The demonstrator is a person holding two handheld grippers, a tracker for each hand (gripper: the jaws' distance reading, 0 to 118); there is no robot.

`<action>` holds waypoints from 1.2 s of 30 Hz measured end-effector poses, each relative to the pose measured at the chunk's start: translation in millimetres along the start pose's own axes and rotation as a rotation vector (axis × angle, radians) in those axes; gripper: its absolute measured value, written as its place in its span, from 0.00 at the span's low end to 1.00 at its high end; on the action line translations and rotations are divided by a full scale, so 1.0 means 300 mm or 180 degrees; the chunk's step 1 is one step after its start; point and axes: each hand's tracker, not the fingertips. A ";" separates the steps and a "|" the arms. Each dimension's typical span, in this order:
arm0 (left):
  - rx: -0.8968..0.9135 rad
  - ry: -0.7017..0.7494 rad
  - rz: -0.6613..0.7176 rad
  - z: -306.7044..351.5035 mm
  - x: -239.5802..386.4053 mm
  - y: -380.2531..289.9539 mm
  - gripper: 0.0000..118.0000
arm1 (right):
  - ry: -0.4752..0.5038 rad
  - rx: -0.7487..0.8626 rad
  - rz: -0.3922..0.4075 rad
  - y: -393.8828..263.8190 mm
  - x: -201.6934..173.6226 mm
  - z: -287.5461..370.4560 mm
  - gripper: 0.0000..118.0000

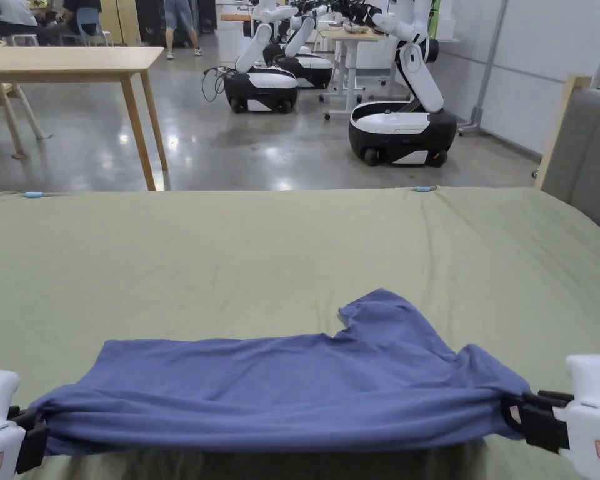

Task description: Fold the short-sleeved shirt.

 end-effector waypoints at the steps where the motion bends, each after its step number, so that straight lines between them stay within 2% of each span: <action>1: -0.0029 -0.0026 0.0014 0.019 0.005 -0.038 0.05 | -0.0037 -0.0075 0.0003 -0.045 -0.001 0.005 0.12; 4: -0.0185 -0.0031 0.0048 -0.003 0.022 -0.188 0.05 | -0.0101 -0.0359 -0.0013 -0.190 -0.001 -0.030 0.12; 6: -0.0254 -0.0102 0.0216 -0.027 0.030 -0.284 0.05 | -0.0098 -0.0526 -0.0114 -0.277 0.009 -0.073 0.12; 8: -0.0077 -0.0029 0.0313 -0.024 0.031 -0.336 0.05 | -0.0087 -0.0472 -0.0189 -0.316 0.017 -0.077 0.12; 9: 0.0197 0.0020 0.0304 0.006 0.032 -0.344 0.12 | -0.0018 -0.0328 -0.0286 -0.313 0.021 -0.055 0.21; 10: 0.0390 0.0114 0.0248 0.039 0.038 -0.340 0.39 | 0.0136 -0.0193 -0.0344 -0.298 0.025 -0.032 0.60; 11: 0.0485 0.0291 0.0159 0.068 0.046 -0.317 0.70 | 0.0223 -0.0076 -0.0347 -0.271 0.014 0.001 0.89; 13: 0.0670 0.0309 0.0106 0.115 0.062 -0.269 0.87 | 0.0235 0.0416 -0.0226 -0.213 -0.046 0.076 0.98; 15: 0.0880 0.0156 0.0181 0.147 0.092 -0.208 0.96 | 0.0284 0.0768 -0.0103 -0.143 -0.122 0.125 0.99; 20: 0.1152 -0.0030 0.0289 0.094 0.184 -0.123 0.96 | -0.0149 0.1200 0.0205 -0.093 -0.332 0.082 0.99; 21: 0.1095 -0.0052 0.0316 0.079 0.196 -0.114 0.96 | -0.0099 0.1130 0.0165 -0.095 -0.351 0.059 0.96; 22: 0.1025 -0.0135 0.0361 0.064 0.203 -0.111 0.93 | -0.0013 0.0982 0.0103 -0.097 -0.359 0.034 0.74; 23: 0.0984 -0.0219 0.0339 0.068 0.222 -0.115 0.80 | -0.0016 0.0858 0.0050 -0.099 -0.367 0.010 0.31; 24: 0.0921 -0.0149 0.0263 0.053 0.228 -0.116 0.35 | -0.0091 0.0866 0.0017 -0.113 -0.373 0.001 0.01; 25: 0.0746 0.0000 0.0109 0.029 0.232 -0.120 0.00 | -0.0002 0.0865 0.0065 -0.118 -0.371 -0.001 0.01; 26: 0.0828 -0.0051 0.0056 0.020 0.226 -0.122 0.00 | 0.0090 0.0825 0.0074 -0.121 -0.370 -0.005 0.01; 28: 0.0630 -0.0225 0.0217 -0.014 0.192 -0.133 0.00 | 0.0034 0.0803 0.0135 -0.128 -0.372 -0.018 0.01; 30: 0.0570 -0.0117 0.0214 -0.050 0.170 -0.125 0.00 | -0.0001 0.0751 0.0169 -0.125 -0.368 -0.038 0.01; 35: 0.0424 -0.0074 0.0225 -0.201 0.091 -0.047 0.00 | -0.0009 0.0640 0.0075 -0.112 -0.333 -0.086 0.01; 36: 0.0398 -0.0034 0.0197 -0.240 0.076 -0.024 0.05 | -0.0014 0.0619 0.0077 -0.107 -0.326 -0.095 0.01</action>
